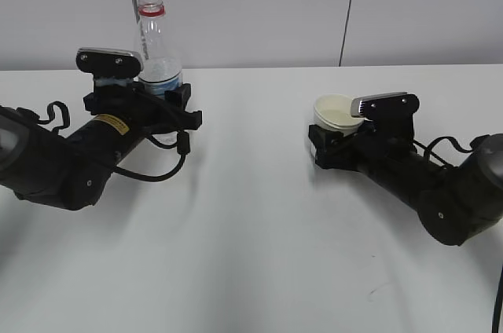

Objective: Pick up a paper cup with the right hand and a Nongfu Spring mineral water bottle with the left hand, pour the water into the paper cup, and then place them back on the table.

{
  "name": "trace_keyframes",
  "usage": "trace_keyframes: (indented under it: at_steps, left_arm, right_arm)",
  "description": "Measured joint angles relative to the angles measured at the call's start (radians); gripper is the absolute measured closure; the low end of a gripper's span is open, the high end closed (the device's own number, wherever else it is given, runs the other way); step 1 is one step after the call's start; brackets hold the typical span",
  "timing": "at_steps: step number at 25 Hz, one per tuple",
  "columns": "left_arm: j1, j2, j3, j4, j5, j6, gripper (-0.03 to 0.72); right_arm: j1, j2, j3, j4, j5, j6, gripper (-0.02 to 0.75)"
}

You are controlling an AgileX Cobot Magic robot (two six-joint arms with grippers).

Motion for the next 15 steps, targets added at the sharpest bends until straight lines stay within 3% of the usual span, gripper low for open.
trace_keyframes:
  at_steps: [15]
  left_arm:
    - [0.000, 0.000, 0.000, 0.001, 0.000, 0.000, 0.286]
  right_arm:
    - [0.000, -0.014, 0.052, 0.000, -0.034, -0.006, 0.152]
